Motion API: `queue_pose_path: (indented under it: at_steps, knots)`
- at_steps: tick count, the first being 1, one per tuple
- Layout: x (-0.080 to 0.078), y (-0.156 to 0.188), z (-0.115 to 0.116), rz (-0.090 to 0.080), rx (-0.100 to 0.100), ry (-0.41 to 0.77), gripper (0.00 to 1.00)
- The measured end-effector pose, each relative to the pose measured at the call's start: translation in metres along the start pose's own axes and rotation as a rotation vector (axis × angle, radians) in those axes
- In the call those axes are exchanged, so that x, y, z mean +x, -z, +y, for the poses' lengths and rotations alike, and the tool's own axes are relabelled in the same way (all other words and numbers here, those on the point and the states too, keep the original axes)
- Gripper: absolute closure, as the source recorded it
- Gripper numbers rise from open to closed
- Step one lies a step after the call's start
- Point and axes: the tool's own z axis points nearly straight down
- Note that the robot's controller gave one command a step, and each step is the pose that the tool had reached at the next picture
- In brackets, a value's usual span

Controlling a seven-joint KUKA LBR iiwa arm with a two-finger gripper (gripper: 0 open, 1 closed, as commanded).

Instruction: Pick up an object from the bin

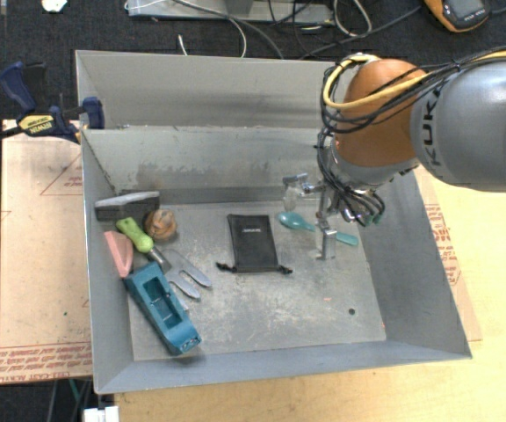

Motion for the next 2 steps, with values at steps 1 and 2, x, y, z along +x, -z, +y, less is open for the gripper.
queue_pose_path:
  at_steps: [1, 2]
  knots:
    - [-0.012, 0.020, 0.018, 0.001, -0.001, -0.038, 0.00]
    - [-0.012, -0.012, 0.028, -0.003, -0.002, 0.109, 0.00]
